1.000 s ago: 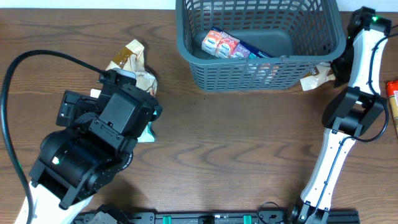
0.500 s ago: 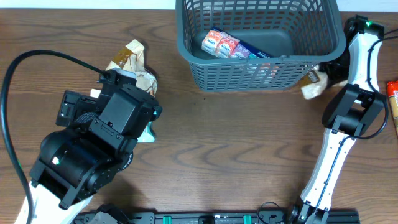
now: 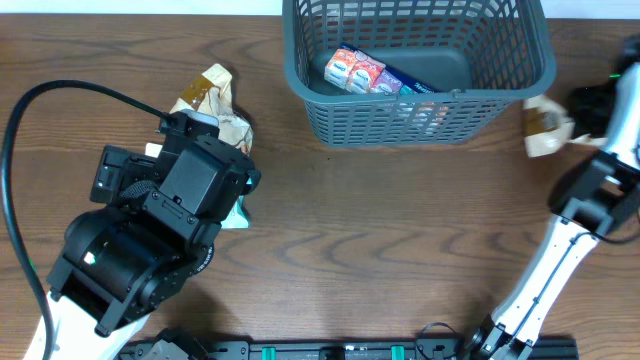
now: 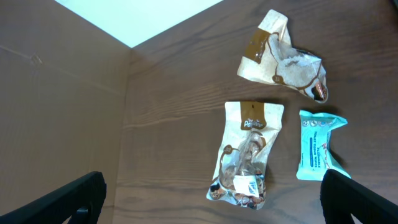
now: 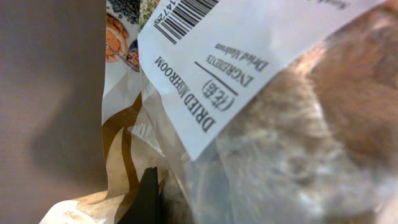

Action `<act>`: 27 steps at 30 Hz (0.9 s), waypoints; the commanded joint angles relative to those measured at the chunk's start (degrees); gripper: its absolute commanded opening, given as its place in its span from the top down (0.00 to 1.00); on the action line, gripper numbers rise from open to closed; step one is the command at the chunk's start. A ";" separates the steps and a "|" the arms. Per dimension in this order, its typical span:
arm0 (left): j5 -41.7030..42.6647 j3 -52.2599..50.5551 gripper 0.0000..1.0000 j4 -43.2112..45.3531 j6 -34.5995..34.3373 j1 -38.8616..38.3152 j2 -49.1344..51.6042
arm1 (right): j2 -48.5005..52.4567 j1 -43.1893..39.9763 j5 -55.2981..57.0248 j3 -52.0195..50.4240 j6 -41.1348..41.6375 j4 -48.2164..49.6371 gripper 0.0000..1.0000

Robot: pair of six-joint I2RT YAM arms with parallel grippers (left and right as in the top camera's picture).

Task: Pack container
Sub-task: 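Lift the mushroom bag into the basket and release it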

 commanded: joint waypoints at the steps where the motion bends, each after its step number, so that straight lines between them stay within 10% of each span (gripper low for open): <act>1: -1.07 0.20 0.01 -0.33 0.09 0.20 0.11 | -12.85 -3.32 -4.96 6.01 -3.21 0.61 0.99; 13: -1.07 0.20 0.02 -0.33 0.09 0.20 0.11 | -39.08 -0.26 -26.53 6.75 -13.42 21.66 0.99; 21: -1.07 0.20 0.01 -0.33 0.09 0.20 0.11 | -41.64 15.52 -37.40 5.95 -53.75 22.08 0.99; 27: -1.07 0.20 0.01 -0.33 0.09 0.20 0.11 | -36.65 23.52 -34.73 1.88 -61.66 17.11 0.99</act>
